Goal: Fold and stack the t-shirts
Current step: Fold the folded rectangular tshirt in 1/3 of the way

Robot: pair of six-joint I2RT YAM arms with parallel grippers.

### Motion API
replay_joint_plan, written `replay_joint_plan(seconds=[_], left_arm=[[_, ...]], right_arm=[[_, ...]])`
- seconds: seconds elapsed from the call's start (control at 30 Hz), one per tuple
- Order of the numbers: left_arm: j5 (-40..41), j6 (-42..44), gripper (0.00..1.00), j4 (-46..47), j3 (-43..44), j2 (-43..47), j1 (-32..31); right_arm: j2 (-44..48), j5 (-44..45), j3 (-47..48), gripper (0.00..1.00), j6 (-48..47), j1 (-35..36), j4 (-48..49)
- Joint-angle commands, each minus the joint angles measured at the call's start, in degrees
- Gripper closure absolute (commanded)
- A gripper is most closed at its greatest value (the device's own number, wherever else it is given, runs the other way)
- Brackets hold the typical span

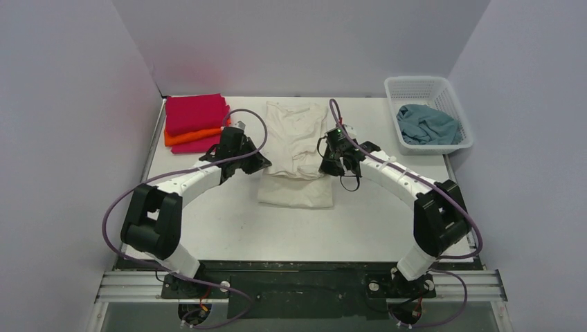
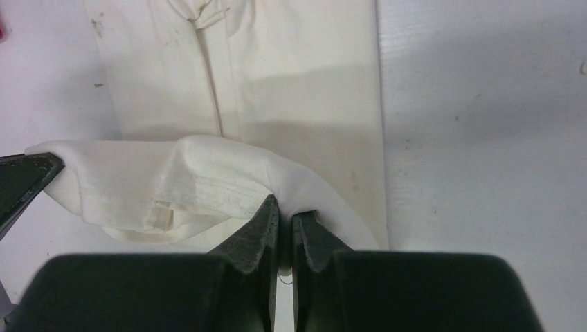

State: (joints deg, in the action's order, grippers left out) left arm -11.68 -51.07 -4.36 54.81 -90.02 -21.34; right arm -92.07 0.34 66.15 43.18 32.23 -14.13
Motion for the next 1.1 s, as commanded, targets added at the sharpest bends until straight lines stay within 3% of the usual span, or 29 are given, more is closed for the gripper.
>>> replay_joint_plan(seconds=[0.0, 0.57, 0.6, 0.63, 0.67, 0.7, 0.73, 0.77, 0.8, 0.83, 0.9, 0.93, 1.0, 1.07], left_arm=[[0.2, 3.1, 1.0, 1.1, 6.0, -3.7, 1.1], [2.8, 5.4, 1.0, -3.9, 18.3, -18.6, 3.5], [3.3, 5.4, 0.93, -4.8, 19.4, -19.5, 3.6], [3.4, 5.4, 0.87, -5.3, 20.0, -20.0, 3.7], [3.4, 5.4, 0.73, -5.9, 21.1, -20.4, 3.9], [3.3, 5.5, 0.65, -6.1, 21.6, -20.5, 4.2], [3.2, 5.7, 0.51, -6.0, 22.5, -20.4, 4.3], [3.2, 6.1, 0.45, -6.0, 23.1, -20.3, 4.6], [3.4, 6.2, 0.3, -5.9, 24.6, -20.1, 4.8], [3.5, 6.6, 0.23, -6.3, 25.5, -20.0, 5.3], [3.5, 6.9, 0.17, -8.0, 29.7, -20.0, 6.4], [3.4, 6.9, 0.16, -8.7, 30.4, -19.7, 6.8], [3.5, 6.9, 0.16, -9.9, 30.1, -17.6, 7.9], [4.5, 7.1, 0.15, -10.0, 26.9, -14.0, 8.6]], right_arm=[[-3.6, -3.3, 4.5, 1.0, -1.3, -2.1, 1.1], [-18.5, -8.2, 13.1, 1.0, -0.6, -7.4, 5.8], [-19.1, -8.3, 13.5, 0.98, -0.4, -7.8, 5.9], [-20.2, -8.8, 14.3, 0.92, -0.1, -8.1, 6.2], [-20.6, -9.2, 14.7, 0.86, 0.0, -8.3, 6.1], [-21.1, -9.7, 15.7, 0.74, 0.2, -8.8, 6.1], [-21.3, -9.9, 16.1, 0.69, 0.3, -9.1, 6.3], [-21.5, -10.2, 17.2, 0.6, 0.5, -9.9, 6.5], [-21.5, -10.4, 18.0, 0.57, 0.7, -10.3, 6.5], [-21.7, -11.0, 19.7, 0.51, 1.1, -11.1, 6.5], [-21.3, -12.1, 22.0, 0.37, 1.7, -12.3, 6.2], [-20.9, -12.3, 22.6, 0.22, 1.7, -12.6, 5.8], [-18.4, -11.1, 22.8, 0.1, 0.4, -12.9, 3.3], [-15.4, -9.9, 20.2, 0.06, -0.8, -12.8, 1.0]])
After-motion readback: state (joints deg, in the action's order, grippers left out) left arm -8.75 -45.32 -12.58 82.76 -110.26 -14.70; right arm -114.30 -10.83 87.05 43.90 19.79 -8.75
